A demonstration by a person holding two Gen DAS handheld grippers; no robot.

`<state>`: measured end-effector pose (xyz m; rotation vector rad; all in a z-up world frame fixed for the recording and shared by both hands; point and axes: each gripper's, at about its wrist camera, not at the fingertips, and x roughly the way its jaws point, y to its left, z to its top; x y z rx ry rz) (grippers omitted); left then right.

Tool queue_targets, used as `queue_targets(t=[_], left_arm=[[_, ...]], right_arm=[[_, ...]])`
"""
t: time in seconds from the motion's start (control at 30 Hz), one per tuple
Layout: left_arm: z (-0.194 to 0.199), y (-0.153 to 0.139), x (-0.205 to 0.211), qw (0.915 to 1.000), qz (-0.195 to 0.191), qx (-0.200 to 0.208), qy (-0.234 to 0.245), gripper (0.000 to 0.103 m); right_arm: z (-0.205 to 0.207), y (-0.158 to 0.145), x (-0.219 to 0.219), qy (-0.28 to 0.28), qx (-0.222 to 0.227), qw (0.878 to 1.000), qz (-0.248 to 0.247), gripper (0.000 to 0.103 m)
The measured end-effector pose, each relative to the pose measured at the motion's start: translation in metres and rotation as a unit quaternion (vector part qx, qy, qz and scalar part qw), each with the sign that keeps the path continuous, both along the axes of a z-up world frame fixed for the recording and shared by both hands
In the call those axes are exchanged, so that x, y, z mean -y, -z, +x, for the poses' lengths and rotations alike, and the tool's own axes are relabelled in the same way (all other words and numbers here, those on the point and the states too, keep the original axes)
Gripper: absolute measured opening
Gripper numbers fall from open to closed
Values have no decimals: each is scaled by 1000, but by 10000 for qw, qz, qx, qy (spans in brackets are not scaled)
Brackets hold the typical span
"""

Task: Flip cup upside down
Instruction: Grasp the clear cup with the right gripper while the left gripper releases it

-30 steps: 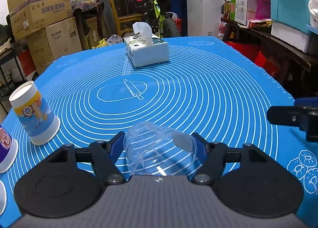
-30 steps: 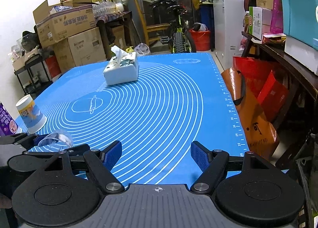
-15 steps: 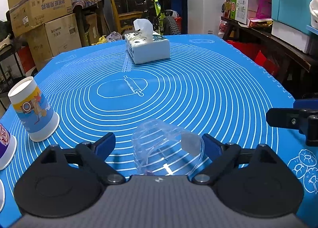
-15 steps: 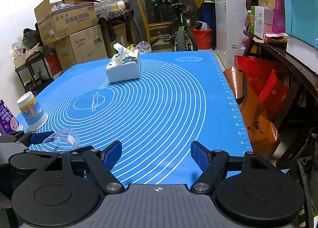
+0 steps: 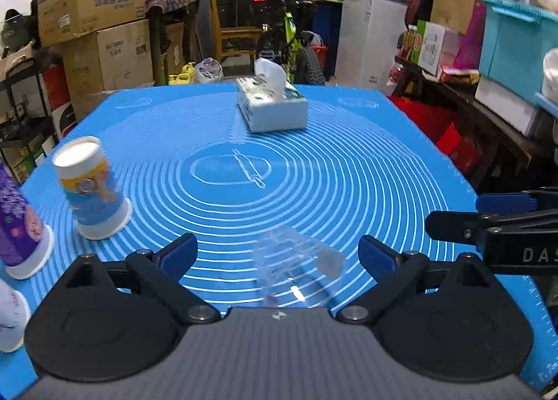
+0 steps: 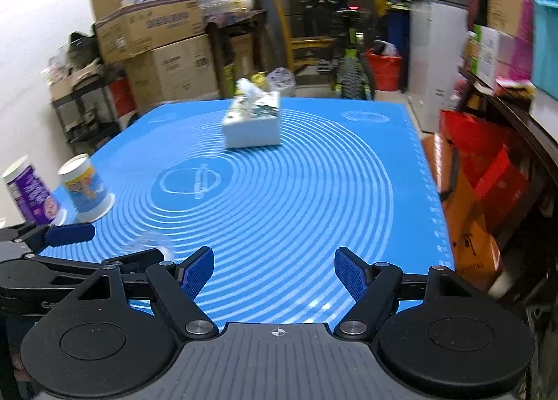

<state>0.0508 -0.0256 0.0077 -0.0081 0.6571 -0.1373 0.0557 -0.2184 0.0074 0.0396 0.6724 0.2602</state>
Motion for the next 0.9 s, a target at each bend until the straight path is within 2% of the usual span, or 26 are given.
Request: queue_targets(t=[0.17,0.37,0.6,0.73,0.9], left_arm=[[1,-15,-28,9995,33,-4,-318,103],[12,-12,-53,9978,276,-45,-595,103],[23,7,-70,9957,488,-201,-766,103],[23,15,-78,9951,500,-304,-801,103],[22,18,-85,9950,471,-338,-814,103]], right_arm=[[11,-19,-20,-442,-275,9986,-23,81],[38,-27,-56,-932,-868,9918,-115,81],[78,-18,-101,-1383,-1794,9735,-319,81],[93,-4,-117,-1446,-2284,9617,-448,81],[104,10,-130,-1513,-2684,9507,-359,81]])
